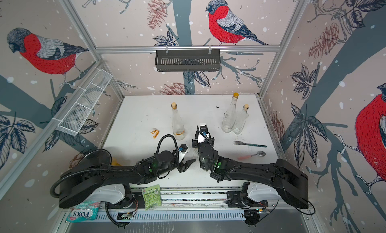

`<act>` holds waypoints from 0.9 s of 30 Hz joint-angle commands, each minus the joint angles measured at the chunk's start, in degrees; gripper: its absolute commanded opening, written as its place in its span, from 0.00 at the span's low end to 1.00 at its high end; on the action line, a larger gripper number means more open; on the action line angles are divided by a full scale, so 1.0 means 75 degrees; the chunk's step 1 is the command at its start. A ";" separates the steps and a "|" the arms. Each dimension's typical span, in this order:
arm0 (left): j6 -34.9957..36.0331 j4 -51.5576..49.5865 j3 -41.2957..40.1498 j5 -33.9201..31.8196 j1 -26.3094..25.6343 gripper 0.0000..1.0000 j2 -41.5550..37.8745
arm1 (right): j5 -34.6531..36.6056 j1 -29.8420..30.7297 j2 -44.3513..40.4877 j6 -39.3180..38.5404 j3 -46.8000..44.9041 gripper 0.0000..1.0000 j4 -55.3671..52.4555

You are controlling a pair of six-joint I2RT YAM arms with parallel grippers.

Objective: Remove the label from the bottle
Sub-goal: Tear open the label from the bottle.

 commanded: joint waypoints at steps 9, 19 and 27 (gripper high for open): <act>-0.0591 0.0326 0.0375 -0.0827 -0.0083 0.64 0.0440 | 0.0141 0.0008 0.0020 0.0290 -0.0078 0.00 0.0002; -0.0679 -0.0286 0.0433 -0.1226 -0.0083 0.58 0.0417 | 0.0124 0.0011 0.0020 0.0301 -0.0119 0.00 0.0035; -0.0533 -0.0583 0.0433 -0.1205 -0.0083 0.45 0.0333 | 0.0124 0.0010 -0.0016 0.0329 -0.0166 0.00 0.0026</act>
